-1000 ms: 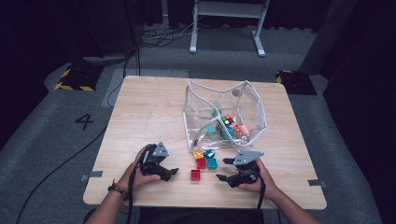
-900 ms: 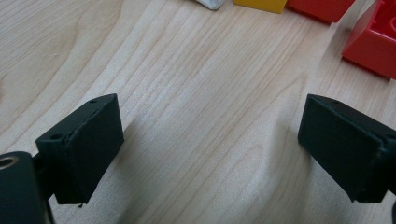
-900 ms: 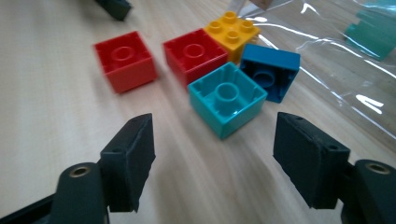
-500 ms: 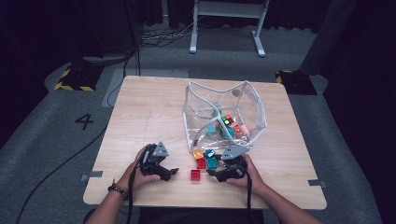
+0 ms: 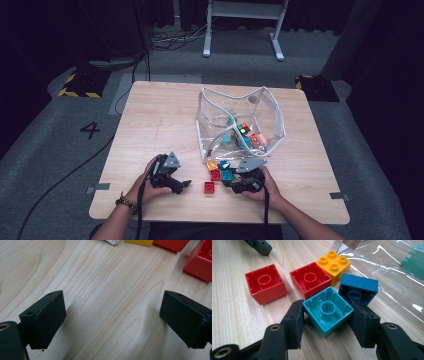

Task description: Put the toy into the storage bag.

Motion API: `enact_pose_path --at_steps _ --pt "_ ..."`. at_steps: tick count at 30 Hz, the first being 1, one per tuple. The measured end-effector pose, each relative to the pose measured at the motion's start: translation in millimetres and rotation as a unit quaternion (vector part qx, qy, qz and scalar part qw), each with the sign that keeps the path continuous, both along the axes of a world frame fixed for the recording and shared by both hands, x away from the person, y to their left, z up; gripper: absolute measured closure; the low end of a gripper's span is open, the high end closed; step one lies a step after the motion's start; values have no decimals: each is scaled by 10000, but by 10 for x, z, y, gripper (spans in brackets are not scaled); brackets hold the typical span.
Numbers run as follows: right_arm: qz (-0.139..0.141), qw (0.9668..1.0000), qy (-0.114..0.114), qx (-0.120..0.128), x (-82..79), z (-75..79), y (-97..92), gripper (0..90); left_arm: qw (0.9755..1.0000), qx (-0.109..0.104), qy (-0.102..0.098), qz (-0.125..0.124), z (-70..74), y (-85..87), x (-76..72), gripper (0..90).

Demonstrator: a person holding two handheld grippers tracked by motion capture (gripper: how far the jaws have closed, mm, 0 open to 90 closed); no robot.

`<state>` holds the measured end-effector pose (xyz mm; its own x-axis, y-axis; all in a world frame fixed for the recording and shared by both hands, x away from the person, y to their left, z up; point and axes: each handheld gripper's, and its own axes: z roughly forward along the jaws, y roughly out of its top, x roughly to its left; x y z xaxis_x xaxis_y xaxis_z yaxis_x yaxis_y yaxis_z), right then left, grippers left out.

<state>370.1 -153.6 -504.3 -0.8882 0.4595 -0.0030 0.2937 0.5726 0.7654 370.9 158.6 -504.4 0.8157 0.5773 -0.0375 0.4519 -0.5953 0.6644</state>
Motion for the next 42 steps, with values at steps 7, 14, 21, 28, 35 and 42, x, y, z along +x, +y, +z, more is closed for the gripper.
enact_pose_path --at_steps 7,14,21,28,35,42 --pt "42 10000 -23 -53 -30 11 -69 482 10000 1 -1 1 0 0 0 70" --pt "18 10000 -36 46 -108 120 -270 483 10000 1 -2 0 0 0 0 70" --pt "-117 9996 -179 162 -172 285 -622 484 10000 -1 -1 1 0 0 0 70" --pt "-517 9977 -308 314 -214 430 -1061 483 10000 -3 -2 2 0 0 0 70" --pt "-1080 9923 -478 377 -159 534 -1464 484 10000 -1 1 2 0 0 0 70" --pt "-1497 9860 -662 322 28 721 -1763 484 10000 -2 1 1 0 0 0 70"
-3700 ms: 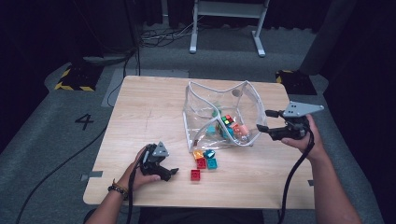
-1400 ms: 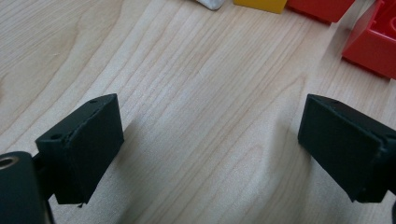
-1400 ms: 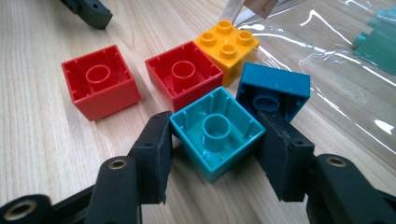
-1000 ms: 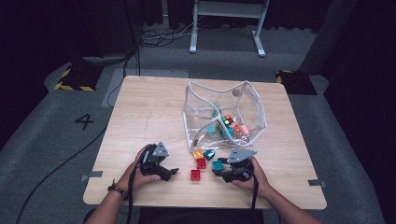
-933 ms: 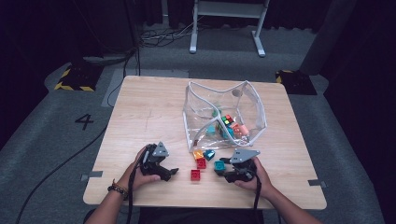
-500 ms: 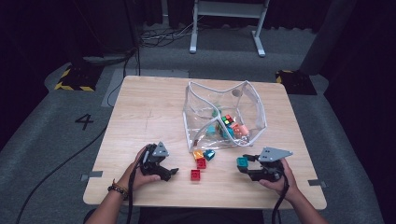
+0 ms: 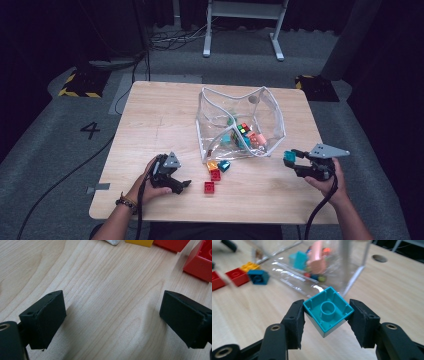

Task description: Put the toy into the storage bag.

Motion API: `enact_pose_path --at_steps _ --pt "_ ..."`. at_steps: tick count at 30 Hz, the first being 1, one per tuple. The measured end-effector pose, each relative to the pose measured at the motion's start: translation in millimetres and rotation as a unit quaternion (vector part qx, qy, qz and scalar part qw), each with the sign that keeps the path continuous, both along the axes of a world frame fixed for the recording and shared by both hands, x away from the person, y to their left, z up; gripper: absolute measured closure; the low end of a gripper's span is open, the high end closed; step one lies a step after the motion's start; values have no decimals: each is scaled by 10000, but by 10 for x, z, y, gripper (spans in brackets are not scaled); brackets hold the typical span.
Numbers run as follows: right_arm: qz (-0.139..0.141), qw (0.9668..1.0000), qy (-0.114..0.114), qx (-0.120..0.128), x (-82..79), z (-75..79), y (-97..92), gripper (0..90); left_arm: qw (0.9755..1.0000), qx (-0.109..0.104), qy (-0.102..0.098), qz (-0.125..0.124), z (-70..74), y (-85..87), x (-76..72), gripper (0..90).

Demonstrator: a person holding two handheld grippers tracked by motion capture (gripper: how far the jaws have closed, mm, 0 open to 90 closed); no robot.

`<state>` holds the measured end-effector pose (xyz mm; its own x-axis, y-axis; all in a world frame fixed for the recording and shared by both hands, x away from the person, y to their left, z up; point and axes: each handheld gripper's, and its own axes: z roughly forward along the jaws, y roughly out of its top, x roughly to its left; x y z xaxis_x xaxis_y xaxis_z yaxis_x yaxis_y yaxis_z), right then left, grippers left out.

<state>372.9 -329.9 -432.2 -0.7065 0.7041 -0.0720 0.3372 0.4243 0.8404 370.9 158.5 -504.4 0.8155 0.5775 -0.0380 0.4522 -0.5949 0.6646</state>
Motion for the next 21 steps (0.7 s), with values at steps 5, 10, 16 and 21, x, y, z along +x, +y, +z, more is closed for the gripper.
enact_pose_path --at_steps 5,10,16,21 --pt "-163 9998 -75 123 111 132 -124 484 10000 1 1 -1 0 0 0 70" --pt "-329 9989 -286 196 238 343 -220 484 10000 0 -1 0 0 0 0 70" --pt "-323 9980 -486 233 327 562 -209 484 10000 -2 2 -2 0 0 1 70" --pt "-305 9967 -693 277 424 845 -152 484 10000 -2 1 0 0 0 1 70"
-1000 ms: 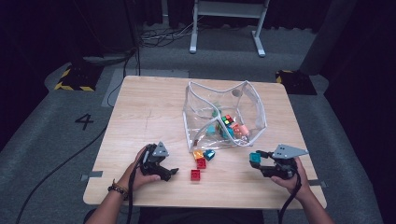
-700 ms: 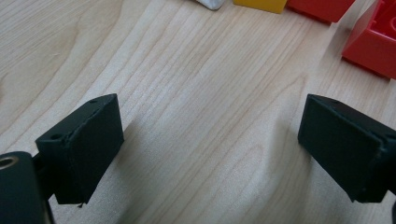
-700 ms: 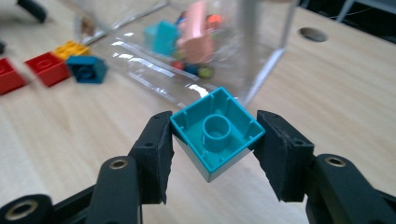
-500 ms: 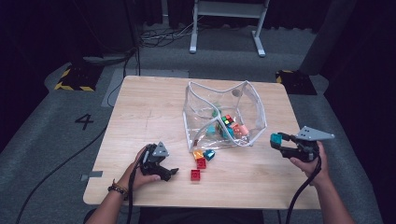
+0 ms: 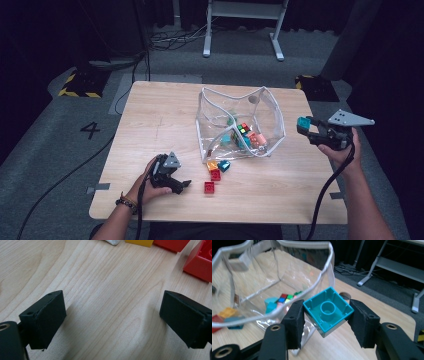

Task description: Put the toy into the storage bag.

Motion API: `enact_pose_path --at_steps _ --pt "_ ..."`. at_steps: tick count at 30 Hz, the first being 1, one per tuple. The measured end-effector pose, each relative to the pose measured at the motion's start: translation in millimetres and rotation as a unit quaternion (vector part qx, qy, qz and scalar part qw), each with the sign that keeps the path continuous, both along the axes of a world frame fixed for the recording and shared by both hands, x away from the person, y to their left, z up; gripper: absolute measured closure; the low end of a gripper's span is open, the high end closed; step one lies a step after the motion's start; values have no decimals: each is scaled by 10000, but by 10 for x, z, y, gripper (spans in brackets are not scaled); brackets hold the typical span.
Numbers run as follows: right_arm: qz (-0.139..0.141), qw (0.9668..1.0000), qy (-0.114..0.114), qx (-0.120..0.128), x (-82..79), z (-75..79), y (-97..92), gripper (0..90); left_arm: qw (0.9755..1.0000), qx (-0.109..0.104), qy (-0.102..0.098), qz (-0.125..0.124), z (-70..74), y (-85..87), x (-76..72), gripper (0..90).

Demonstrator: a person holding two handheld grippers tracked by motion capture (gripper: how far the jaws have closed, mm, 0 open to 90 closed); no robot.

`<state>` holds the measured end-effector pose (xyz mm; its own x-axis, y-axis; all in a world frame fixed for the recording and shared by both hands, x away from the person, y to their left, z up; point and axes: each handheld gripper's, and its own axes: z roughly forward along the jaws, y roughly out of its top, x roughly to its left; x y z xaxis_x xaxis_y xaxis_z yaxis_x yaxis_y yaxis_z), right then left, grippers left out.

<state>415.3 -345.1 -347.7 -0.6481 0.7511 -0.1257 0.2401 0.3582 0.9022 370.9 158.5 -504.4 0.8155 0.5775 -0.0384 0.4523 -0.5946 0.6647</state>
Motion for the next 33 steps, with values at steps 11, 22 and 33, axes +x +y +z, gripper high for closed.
enact_pose_path --at_steps 11,22,33 --pt "311 9994 -173 -33 181 314 321 484 10000 -2 8 -1 0 0 0 70" --pt "758 9966 -66 -308 296 409 780 484 10000 1 -1 -3 0 0 1 70" --pt "1156 9904 240 -717 461 325 1112 484 10000 -2 16 -1 0 0 -1 70"
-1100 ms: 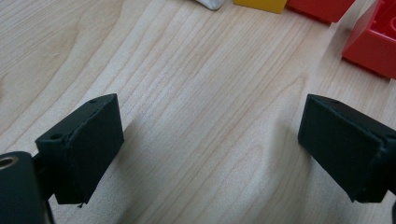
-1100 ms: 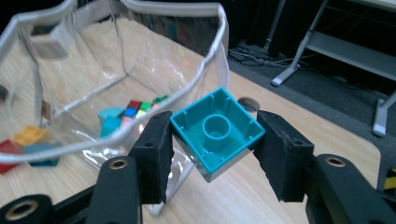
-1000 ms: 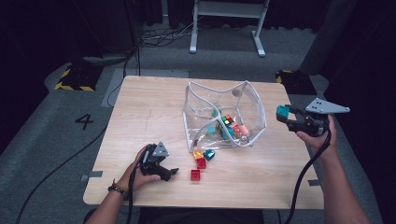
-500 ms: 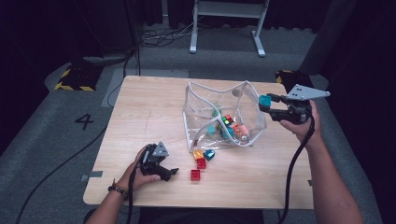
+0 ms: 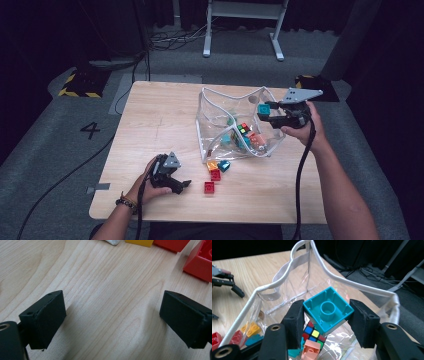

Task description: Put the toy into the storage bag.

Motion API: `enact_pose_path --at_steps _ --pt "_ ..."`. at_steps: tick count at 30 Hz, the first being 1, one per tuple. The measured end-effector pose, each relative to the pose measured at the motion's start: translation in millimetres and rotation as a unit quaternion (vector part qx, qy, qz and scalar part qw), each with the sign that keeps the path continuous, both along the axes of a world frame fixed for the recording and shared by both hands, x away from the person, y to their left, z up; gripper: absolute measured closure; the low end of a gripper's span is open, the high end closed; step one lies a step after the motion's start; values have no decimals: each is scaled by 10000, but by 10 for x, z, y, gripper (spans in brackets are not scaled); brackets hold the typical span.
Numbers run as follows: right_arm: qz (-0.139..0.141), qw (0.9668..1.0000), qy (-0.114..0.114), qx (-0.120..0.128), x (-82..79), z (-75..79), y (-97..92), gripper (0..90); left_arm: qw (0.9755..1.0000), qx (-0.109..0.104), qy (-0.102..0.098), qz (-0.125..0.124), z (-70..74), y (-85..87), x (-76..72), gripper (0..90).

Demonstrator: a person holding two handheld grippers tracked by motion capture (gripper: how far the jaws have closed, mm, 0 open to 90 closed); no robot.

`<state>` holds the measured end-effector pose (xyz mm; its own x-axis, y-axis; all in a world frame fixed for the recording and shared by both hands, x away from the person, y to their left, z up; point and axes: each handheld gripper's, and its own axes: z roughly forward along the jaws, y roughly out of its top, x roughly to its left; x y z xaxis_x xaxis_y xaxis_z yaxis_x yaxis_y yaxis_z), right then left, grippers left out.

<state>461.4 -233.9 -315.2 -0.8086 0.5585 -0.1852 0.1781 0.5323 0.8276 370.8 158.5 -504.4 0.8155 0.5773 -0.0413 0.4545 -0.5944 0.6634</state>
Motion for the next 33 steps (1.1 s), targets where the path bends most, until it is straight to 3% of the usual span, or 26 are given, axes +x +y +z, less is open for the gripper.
enact_pose_path --at_steps 9,12,14,17,21,24,25,27,28,30,33 --pt "112 9993 136 -322 184 -72 188 484 10000 -2 0 0 0 0 0 70" --pt "109 9974 261 -660 280 -148 301 484 10000 0 -17 0 0 0 2 70" --pt "116 9971 277 -694 294 -162 322 484 10000 0 -16 0 0 0 2 70" --pt "124 9938 376 -1036 342 -215 433 484 10000 2 -17 -1 0 0 2 70" --pt "209 9881 348 -1485 383 -240 519 484 10000 1 -16 -2 0 0 2 70" --pt "211 9778 453 -2036 412 -270 565 484 10000 2 -15 -2 0 0 2 70" --pt "239 9774 423 -2058 433 -293 571 484 10000 2 -16 -2 0 0 2 70" --pt "230 9722 496 -2276 445 -302 571 484 10000 3 -16 -2 0 0 2 70" --pt "187 9681 550 -2438 446 -305 561 484 10000 4 -17 -3 0 1 2 70" --pt "187 9661 638 -2493 446 -303 531 484 10000 4 -17 -3 0 1 2 69" --pt "211 9595 657 -2730 464 -304 465 484 10000 4 -16 -3 0 0 2 69"
